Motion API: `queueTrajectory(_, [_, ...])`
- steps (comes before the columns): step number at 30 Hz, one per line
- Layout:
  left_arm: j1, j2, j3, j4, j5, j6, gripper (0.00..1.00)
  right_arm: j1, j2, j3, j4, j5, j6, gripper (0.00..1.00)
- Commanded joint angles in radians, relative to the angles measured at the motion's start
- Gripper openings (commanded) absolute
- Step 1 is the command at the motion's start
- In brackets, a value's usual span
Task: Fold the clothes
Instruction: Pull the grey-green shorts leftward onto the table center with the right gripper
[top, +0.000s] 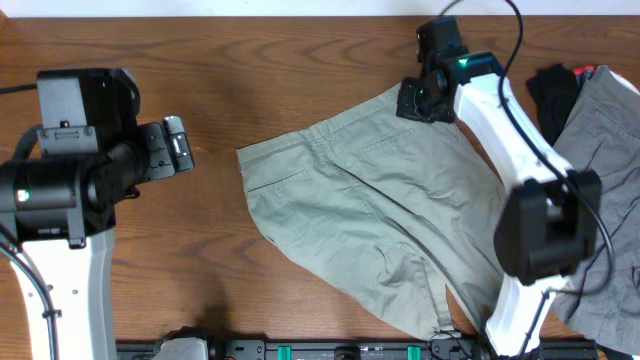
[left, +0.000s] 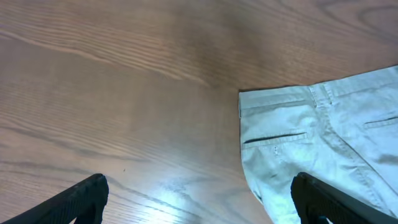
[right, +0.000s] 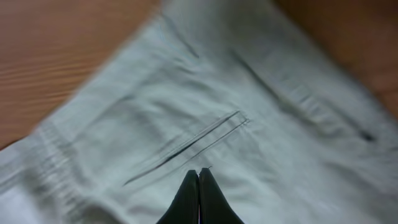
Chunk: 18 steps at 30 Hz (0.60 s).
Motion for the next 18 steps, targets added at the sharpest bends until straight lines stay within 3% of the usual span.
queueTrajectory(1, [0.005, 0.013, 0.014, -0.007, 0.014, -0.014, 0.95, -0.004, 0.097, 0.0, 0.011, -0.098, 0.18, 0.01])
queueTrajectory(9, [0.005, 0.017, 0.014, -0.009, 0.014, -0.029, 0.96, 0.04, 0.248, 0.0, 0.188, -0.134, 0.471, 0.01])
queueTrajectory(18, [0.005, 0.017, 0.014, -0.013, 0.014, -0.036, 0.96, 0.217, 0.478, 0.002, 0.816, -0.336, 0.755, 0.02])
